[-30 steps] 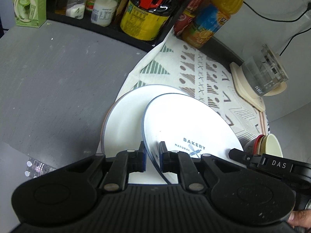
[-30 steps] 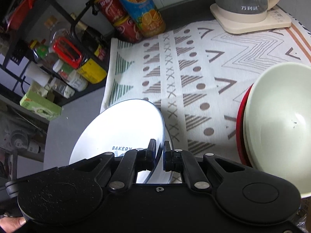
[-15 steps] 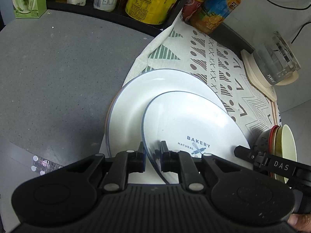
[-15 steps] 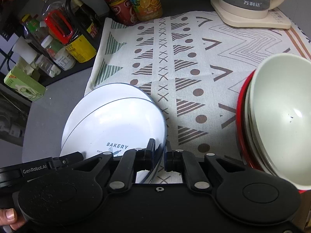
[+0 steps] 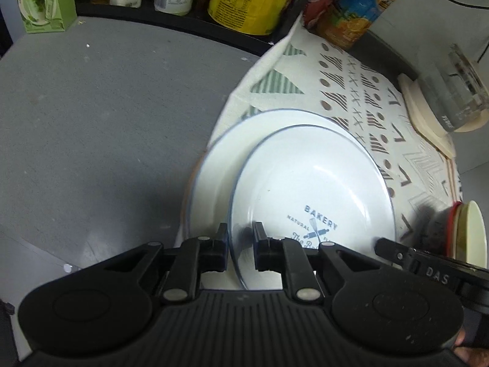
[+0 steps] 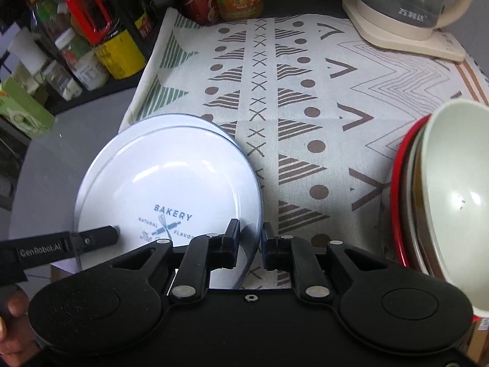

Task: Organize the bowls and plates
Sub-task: 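Lower the 'BAKERY' plate onto the 'Sweet' plate and open both tools, then pull both tools back from the plate stack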

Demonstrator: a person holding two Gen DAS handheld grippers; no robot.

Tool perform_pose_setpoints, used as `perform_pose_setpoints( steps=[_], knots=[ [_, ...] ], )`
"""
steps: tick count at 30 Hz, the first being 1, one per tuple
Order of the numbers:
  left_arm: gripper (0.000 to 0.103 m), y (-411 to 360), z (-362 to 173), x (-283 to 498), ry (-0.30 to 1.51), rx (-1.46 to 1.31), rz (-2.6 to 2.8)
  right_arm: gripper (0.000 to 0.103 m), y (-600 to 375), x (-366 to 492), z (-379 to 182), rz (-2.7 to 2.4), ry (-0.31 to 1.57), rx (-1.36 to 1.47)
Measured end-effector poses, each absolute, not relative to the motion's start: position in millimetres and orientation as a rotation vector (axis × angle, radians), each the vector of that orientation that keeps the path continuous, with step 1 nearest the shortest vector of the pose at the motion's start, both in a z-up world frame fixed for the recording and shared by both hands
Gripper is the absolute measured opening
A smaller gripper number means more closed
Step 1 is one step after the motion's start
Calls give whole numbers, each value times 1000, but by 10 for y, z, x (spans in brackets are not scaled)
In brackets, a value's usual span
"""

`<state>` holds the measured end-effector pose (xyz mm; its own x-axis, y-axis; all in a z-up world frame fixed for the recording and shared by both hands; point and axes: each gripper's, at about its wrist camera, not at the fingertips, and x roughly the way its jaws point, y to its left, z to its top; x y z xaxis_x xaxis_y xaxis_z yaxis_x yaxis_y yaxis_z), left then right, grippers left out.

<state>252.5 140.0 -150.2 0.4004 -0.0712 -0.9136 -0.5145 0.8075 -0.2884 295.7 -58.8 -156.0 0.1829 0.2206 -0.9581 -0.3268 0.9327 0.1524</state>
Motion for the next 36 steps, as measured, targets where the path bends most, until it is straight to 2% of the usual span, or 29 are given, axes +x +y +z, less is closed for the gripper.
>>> perform_pose_setpoints(
  steps=[3,8,11,14,16,17,18,19,20,21,22,28,36],
  knots=[
    [9,1423,-1469,2541,1125,-560,322,17,-561,2977,-1572,386,1347,-104],
    [10,1416,-1337,2559,1104,-505,310,19,-564,2983,-1533,392,1347,-98],
    [13,1399,-1236,2551,1087,-491,291,21,-573,2979,-1485,402,1334,-94],
    [17,1361,-1139,2556,1091,-479,269,27,-600,2984,-1407,400,1316,-74],
    [32,1340,-1079,2553,1102,-467,281,35,-619,3007,-1342,397,1299,-63],
    [37,1335,-1045,2546,1099,-466,285,44,-626,3017,-1305,396,1289,-60],
    [48,1328,-1007,2542,1091,-466,285,56,-634,3026,-1264,391,1276,-56],
    [61,1315,-967,2530,1082,-464,285,63,-648,3033,-1219,381,1260,-50],
    [67,1303,-927,2518,1073,-462,283,77,-667,3038,-1179,372,1245,-41],
    [78,1286,-887,2504,1064,-460,279,89,-696,3039,-1133,365,1228,-29],
    [85,1265,-850,2491,1054,-460,271,92,-719,3027,-1089,371,1209,-16],
    [89,1158,-752,2386,1052,-466,246,101,-788,2898,-944,422,1173,-1],
    [96,1022,-616,2183,1042,-409,236,102,-975,2761,-856,369,1149,33]
  ],
)
